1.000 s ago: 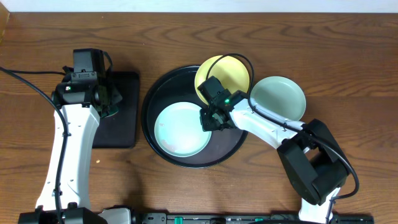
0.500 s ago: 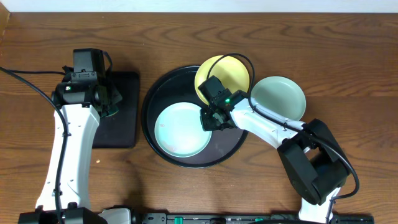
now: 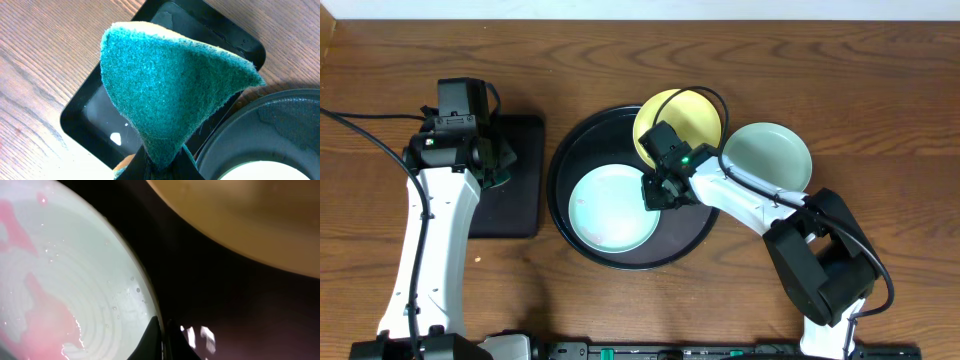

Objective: Clean dirty plates on tray and stack at the side

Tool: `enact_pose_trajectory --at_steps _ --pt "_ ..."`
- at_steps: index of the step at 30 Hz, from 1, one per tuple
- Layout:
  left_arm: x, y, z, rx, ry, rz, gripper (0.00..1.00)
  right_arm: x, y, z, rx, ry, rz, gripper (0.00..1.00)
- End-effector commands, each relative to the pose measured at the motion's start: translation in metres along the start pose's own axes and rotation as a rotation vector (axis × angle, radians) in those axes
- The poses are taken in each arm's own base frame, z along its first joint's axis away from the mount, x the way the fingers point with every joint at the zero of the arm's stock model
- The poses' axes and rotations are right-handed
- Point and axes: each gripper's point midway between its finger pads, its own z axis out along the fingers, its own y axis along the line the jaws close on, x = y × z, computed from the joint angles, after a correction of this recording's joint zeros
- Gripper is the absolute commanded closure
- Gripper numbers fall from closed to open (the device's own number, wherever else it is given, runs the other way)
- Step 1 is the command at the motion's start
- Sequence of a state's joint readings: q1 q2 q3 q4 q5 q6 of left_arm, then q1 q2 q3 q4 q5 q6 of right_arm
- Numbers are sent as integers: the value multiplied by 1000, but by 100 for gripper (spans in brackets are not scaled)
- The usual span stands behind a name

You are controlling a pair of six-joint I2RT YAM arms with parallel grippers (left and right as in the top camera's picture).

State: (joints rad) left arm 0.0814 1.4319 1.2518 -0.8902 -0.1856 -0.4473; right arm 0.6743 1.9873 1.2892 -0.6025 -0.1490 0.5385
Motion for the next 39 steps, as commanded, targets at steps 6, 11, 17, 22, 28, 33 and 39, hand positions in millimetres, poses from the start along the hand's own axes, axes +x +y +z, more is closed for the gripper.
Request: enact_pose_trajectory --at_steps 6,11,17,22,28,33,39 --pt "-5 0 -2 -1 -11 4 93 -41 14 -57 39 -148 -123 99" --pt "-5 0 -2 -1 -11 4 92 -63 9 -108 206 -331 -211 99" --pt "-5 0 -2 -1 -11 4 93 -80 6 -169 455 -571 -305 99" --pt "-5 0 -2 -1 -11 4 92 -80 14 -207 646 -707 -387 99" --pt "-5 0 -2 -1 -11 4 93 -73 34 -237 818 -825 -468 99" --pt "-5 0 -2 -1 -11 4 93 -68 51 -265 938 -939 -470 99" --pt "-5 0 -2 -1 -11 4 93 -66 61 -280 986 -997 -462 99"
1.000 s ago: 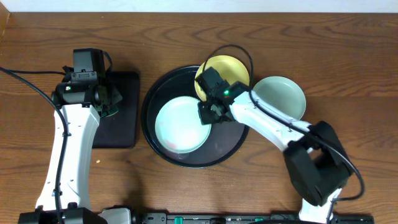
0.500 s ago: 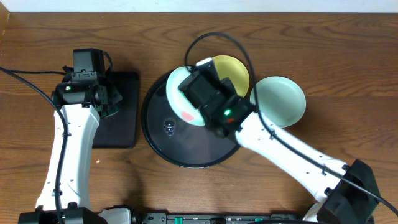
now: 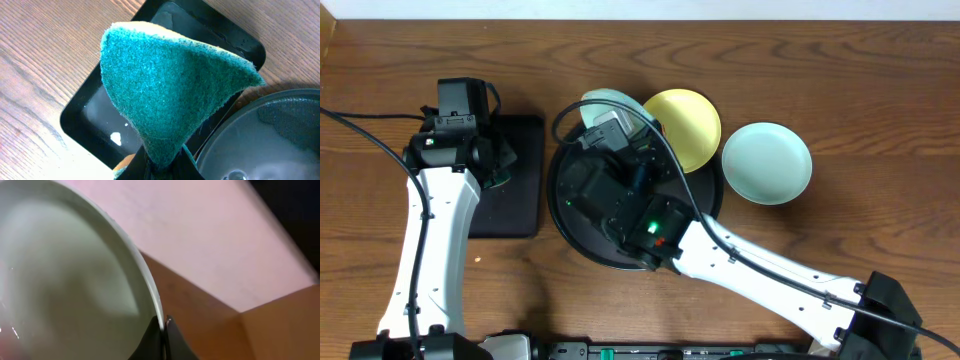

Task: Clean dirty plates on tray and stack at the side
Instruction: 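Lift the pale green plate and stack it on the other green plate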

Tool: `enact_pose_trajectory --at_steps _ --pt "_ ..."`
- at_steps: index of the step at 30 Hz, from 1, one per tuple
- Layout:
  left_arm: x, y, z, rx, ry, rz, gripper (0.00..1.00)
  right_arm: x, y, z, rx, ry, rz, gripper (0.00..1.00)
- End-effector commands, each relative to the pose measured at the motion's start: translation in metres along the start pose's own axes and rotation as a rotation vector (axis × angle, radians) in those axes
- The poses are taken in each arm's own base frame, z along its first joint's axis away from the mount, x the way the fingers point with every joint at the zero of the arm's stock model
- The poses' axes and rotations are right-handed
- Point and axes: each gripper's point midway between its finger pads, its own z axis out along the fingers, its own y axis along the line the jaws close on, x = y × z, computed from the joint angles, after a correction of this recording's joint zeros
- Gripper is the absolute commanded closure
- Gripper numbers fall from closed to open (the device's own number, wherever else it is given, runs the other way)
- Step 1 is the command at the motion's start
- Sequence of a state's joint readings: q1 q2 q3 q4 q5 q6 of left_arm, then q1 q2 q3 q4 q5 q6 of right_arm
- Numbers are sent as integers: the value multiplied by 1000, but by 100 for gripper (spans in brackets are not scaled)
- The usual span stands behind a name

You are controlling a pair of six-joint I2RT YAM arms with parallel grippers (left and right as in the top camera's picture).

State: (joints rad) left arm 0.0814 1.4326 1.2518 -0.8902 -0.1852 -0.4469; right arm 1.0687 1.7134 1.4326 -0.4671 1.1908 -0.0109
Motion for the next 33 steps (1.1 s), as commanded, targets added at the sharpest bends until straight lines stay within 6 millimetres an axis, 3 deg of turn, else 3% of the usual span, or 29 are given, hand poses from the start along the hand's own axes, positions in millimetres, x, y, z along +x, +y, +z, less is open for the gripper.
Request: enact_pose_trajectory --at_steps 1,7,13,18,21,24,28,33 --pt "-5 0 -2 -1 -12 3 93 -12 -30 -9 116 -19 -7 99" --pt "-5 0 -2 -1 -12 3 93 -10 -22 -5 62 -12 -14 99" --pt "-5 0 -2 -1 -12 3 93 31 35 9 -336 149 59 99" --pt "-5 0 -2 -1 -13 3 93 62 62 19 -646 361 248 99" --pt "-5 0 -2 -1 -12 3 92 63 67 23 -797 416 330 99" --pt "-5 0 -2 -1 -12 3 93 64 57 34 -928 465 437 99" --pt "-5 0 -2 -1 -12 3 93 71 22 57 -1005 506 589 99" --pt "-5 0 -2 -1 -12 3 92 113 -42 98 -858 621 771 99"
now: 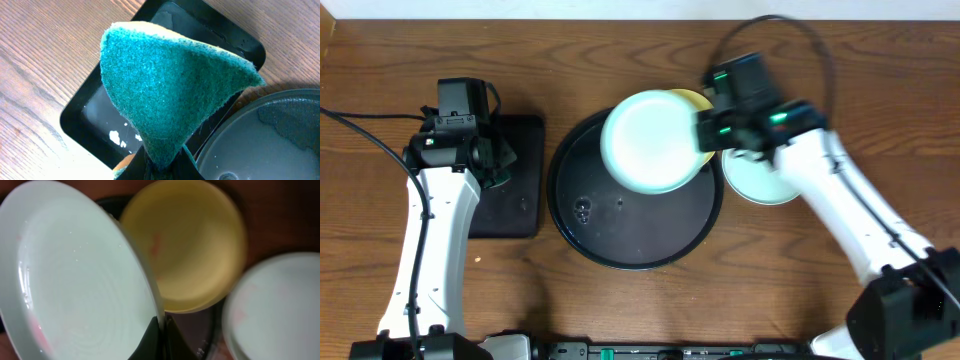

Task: Clean dirty plates on tray and stack at the side
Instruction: 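Lift the pale green plate and stack it on the other green plate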

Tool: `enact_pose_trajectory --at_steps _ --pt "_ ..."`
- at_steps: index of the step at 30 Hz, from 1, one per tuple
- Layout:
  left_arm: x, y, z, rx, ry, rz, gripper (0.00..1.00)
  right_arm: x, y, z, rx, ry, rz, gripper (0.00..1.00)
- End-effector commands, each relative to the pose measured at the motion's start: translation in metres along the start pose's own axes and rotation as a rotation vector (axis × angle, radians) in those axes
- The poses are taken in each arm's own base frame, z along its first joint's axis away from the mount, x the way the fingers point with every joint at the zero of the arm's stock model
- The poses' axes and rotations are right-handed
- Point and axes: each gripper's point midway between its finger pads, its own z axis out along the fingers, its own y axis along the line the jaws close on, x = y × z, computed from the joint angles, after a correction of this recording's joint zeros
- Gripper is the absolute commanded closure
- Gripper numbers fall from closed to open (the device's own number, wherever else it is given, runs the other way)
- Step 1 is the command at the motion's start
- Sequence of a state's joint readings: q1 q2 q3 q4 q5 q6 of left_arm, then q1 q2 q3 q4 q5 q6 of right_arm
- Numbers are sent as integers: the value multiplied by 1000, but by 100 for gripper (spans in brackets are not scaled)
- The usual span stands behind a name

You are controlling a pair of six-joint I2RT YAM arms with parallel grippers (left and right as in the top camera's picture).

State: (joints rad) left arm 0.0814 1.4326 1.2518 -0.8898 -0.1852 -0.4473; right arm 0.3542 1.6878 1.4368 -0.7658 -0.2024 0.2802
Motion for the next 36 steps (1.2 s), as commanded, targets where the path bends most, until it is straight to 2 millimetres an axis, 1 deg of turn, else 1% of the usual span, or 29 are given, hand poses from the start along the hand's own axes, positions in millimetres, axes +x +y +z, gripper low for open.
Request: enact_pose_trajectory --at_steps 1,2,3,4,6,8,9,11,14,17,21,24,26,27,28,29,32,34,36 --pt "-5 0 -2 -1 -12 4 93 -12 -28 -30 -50 -27 142 99" --pt "-5 0 -2 -1 -12 3 93 -10 -47 -33 -19 -21 185 99" --pt "-5 0 -2 -1 -12 4 93 -7 -74 -36 46 -12 252 99" --pt "-5 0 -2 -1 -12 4 93 -4 -88 -39 83 -8 281 99" --pt "-5 0 -2 -1 -12 4 93 4 -128 -47 199 3 353 99" --pt "-5 0 -2 -1 -12 3 93 13 -161 -54 300 16 405 99" --pt "-5 0 -2 -1 -12 3 93 18 -175 -56 345 22 425 99" --pt "-5 0 -2 -1 -12 3 93 28 -196 -57 415 33 453 99" --pt "-5 0 -2 -1 -12 4 93 42 -214 -50 469 56 474 99" --pt "-5 0 -2 -1 -12 4 93 53 -222 -41 499 65 472 99" --pt "-5 0 -2 -1 -12 4 93 65 -224 -30 498 79 473 97" --pt "-5 0 -2 -1 -12 4 93 71 -222 -26 495 95 469 84" --pt "-5 0 -2 -1 -12 4 93 71 -218 -24 489 98 455 74" --pt "-5 0 -2 -1 -12 4 93 70 -216 -23 486 96 446 71" --pt "-5 0 -2 -1 -12 4 93 67 -212 -21 473 94 429 67" --pt "-5 0 -2 -1 -12 4 93 64 -206 -19 449 91 410 65" --pt "-5 0 -2 0 -11 3 93 51 -178 -10 326 82 341 58" --pt "-4 -2 -2 9 -6 4 92 40 -157 -8 260 72 290 55" --pt "-3 -5 -2 25 4 4 93 31 -144 -8 245 58 253 54"
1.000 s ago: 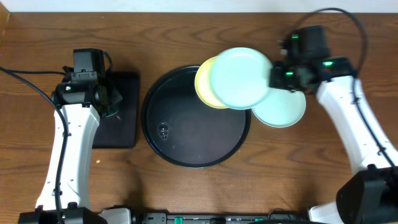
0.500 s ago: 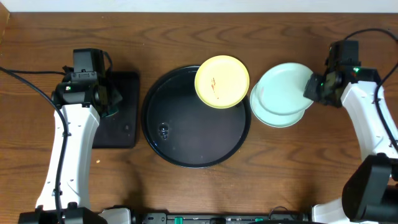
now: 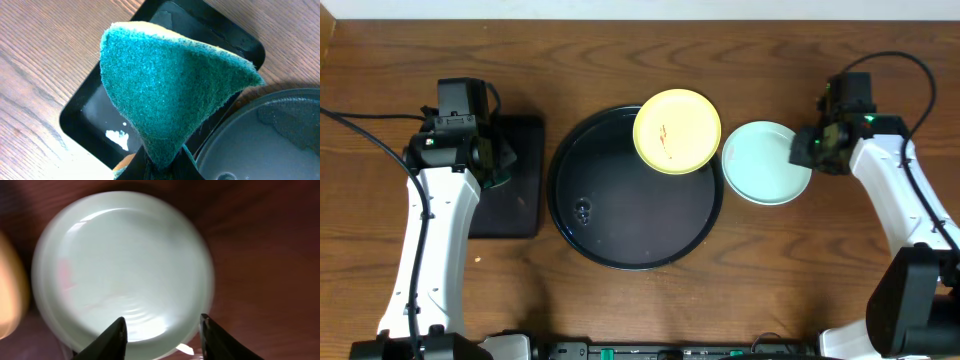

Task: Clean dirty plates on tray and stack at the side
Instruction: 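Lift the pale green plate and stack it on the other green plate, then move the right gripper to the yellow plate rim on the tray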

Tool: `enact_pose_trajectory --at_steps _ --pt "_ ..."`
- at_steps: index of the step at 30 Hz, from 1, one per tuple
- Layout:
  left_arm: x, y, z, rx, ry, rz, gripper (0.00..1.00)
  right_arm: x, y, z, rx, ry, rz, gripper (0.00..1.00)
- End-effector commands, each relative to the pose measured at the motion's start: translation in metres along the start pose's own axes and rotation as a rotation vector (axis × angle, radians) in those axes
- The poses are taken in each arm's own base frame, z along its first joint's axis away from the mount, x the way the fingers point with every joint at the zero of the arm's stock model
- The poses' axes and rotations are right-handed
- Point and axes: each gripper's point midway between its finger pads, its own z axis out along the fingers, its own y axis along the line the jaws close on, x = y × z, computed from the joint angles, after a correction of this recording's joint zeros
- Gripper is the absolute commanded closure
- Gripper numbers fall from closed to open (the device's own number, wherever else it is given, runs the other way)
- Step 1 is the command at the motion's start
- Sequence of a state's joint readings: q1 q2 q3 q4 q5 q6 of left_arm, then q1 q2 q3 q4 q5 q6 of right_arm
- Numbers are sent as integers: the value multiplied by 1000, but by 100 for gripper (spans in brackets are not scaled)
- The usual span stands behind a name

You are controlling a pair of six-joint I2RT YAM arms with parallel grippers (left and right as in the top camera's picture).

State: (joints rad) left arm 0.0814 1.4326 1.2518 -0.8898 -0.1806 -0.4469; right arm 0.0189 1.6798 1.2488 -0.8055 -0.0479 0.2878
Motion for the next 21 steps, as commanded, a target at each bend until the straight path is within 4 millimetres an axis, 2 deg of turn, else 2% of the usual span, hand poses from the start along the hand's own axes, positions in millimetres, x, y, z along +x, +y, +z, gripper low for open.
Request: enact_pose_trajectory --at_steps 1,7,11,15,21 --pt "-3 -4 -1 21 3 4 93 -12 42 -15 -102 -41 -107 54" --pt "0 -6 4 20 22 9 93 -32 83 -31 -146 -119 -210 55" --pt "5 -12 11 44 60 28 92 -45 99 -28 -164 -122 -246 55" --pt "8 -13 17 34 79 34 93 -48 116 -14 -206 -67 -309 53" --pt "10 -16 18 54 92 37 92 -47 136 30 -255 23 -351 52"
